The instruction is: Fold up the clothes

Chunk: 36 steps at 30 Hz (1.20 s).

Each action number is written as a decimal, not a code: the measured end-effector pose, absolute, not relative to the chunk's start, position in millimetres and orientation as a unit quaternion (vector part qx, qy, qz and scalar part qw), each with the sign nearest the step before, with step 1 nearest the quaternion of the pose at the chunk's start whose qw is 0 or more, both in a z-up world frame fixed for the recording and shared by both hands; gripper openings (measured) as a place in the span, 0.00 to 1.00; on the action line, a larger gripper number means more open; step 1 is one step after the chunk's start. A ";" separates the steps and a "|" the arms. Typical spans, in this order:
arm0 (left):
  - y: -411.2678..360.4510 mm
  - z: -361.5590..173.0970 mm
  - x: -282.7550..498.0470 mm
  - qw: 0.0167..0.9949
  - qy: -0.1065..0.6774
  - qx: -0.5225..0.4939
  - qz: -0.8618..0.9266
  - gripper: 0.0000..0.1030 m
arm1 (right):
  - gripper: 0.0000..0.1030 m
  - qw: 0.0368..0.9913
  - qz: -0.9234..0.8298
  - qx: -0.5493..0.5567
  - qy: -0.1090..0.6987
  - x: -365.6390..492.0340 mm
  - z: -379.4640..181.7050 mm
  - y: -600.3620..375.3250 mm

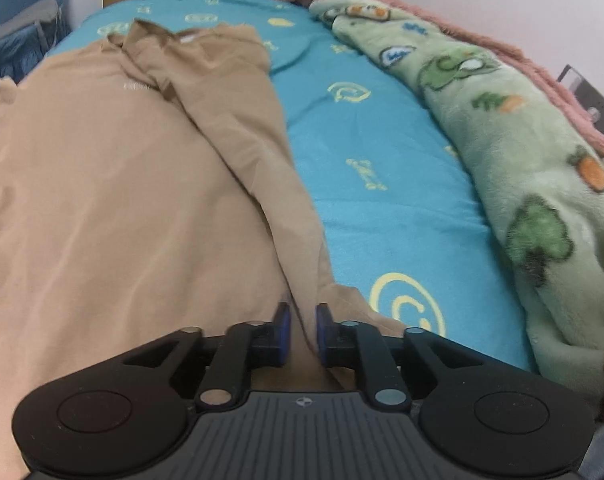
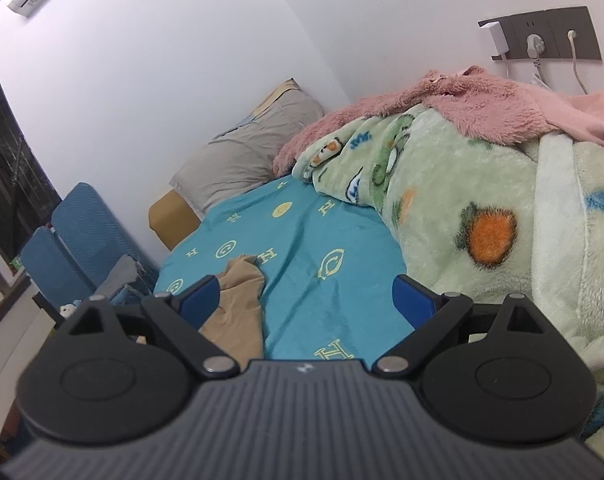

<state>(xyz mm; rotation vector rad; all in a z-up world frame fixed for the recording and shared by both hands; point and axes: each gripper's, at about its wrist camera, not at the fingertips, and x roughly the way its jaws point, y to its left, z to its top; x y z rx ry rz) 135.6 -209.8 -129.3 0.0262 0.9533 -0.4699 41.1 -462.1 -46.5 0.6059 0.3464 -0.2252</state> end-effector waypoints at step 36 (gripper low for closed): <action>-64.7 -81.7 58.0 0.830 0.491 -0.141 -0.223 0.07 | 0.92 0.952 -0.082 0.220 0.195 54.4 -41.6 -435.6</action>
